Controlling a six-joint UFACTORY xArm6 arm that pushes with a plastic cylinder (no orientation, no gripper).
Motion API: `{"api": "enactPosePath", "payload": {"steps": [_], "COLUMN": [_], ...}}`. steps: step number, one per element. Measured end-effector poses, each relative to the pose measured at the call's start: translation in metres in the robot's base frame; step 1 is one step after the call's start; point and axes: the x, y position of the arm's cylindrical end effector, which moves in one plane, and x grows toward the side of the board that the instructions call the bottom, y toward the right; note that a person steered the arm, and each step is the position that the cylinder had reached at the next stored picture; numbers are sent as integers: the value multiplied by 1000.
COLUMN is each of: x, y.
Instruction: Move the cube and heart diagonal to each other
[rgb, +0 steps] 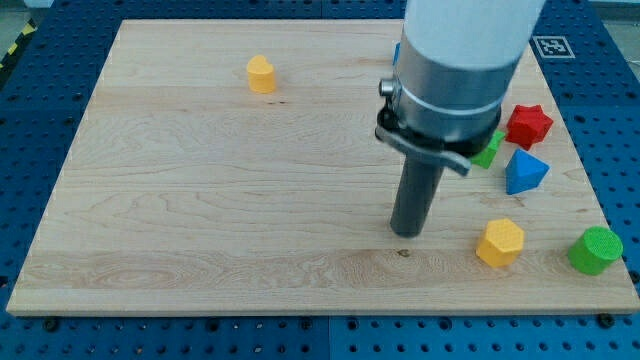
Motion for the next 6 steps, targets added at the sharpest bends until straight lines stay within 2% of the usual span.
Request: {"api": "enactPosePath", "payload": {"steps": [1, 2, 3, 4, 5, 6], "x": [3, -4, -7, -38, -84, -85], "y": [63, 33, -102, -236, -311, -311]}}
